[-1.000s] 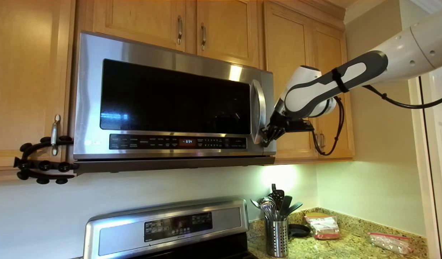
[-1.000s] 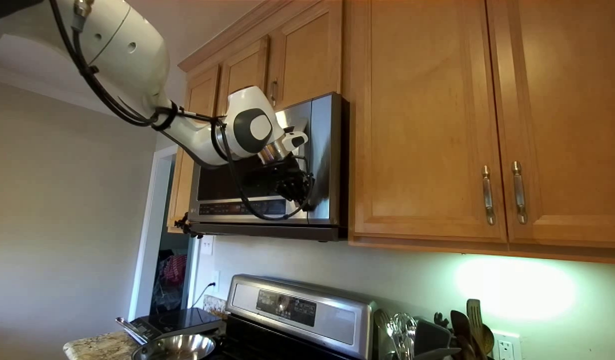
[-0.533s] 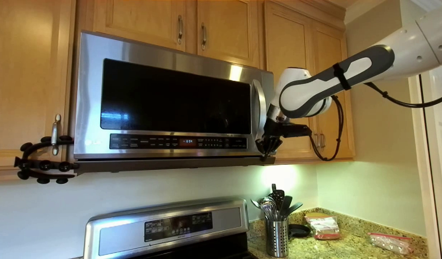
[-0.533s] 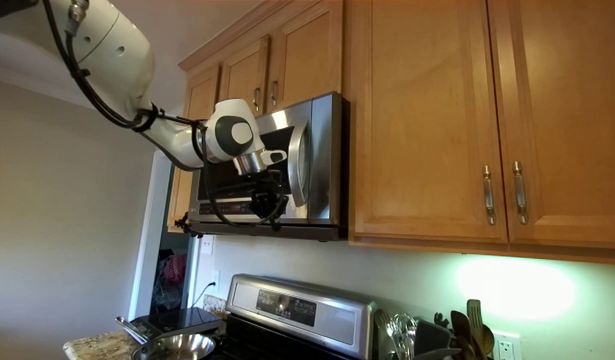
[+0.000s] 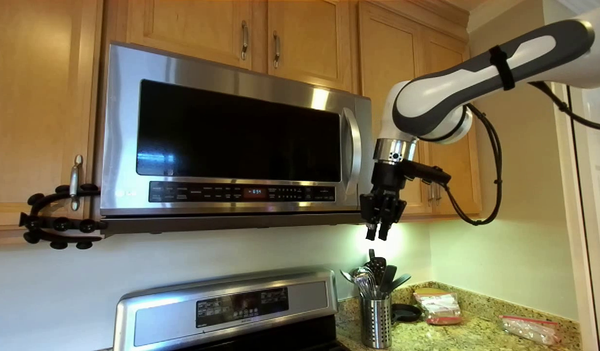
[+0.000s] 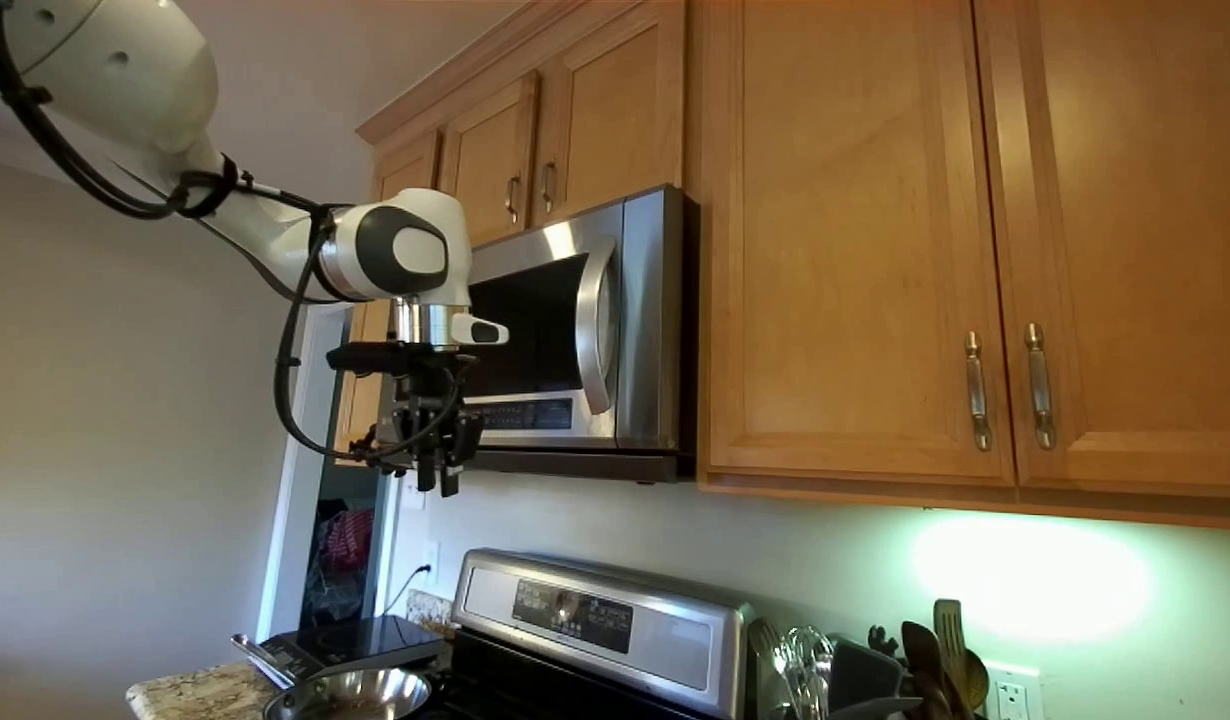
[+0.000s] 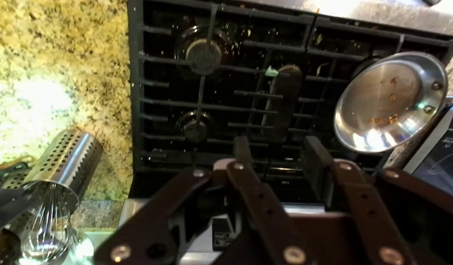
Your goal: Close the microwave door
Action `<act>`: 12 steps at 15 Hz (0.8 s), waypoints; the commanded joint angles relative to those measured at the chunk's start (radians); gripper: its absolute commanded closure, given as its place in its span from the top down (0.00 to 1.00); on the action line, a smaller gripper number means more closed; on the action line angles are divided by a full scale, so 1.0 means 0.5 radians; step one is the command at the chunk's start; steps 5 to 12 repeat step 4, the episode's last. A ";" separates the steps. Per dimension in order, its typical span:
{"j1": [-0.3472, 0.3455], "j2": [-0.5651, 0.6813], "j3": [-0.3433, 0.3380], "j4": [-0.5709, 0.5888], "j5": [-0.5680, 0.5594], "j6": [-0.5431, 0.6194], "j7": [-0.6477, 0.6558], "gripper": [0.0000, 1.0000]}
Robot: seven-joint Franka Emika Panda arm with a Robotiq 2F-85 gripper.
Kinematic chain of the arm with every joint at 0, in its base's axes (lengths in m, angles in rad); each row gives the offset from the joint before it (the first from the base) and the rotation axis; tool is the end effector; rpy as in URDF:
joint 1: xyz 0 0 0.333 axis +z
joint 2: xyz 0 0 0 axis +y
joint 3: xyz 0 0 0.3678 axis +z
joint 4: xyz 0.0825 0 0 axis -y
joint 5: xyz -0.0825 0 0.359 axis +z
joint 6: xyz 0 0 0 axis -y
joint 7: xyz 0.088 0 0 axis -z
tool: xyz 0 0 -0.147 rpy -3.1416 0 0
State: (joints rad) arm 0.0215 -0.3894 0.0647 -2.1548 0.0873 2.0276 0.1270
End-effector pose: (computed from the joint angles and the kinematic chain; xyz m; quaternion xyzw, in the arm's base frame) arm 0.4256 0.0494 0.5967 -0.9904 0.0350 -0.1267 0.0426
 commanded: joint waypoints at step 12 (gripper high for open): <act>0.009 -0.064 0.008 -0.071 0.012 -0.073 0.036 0.67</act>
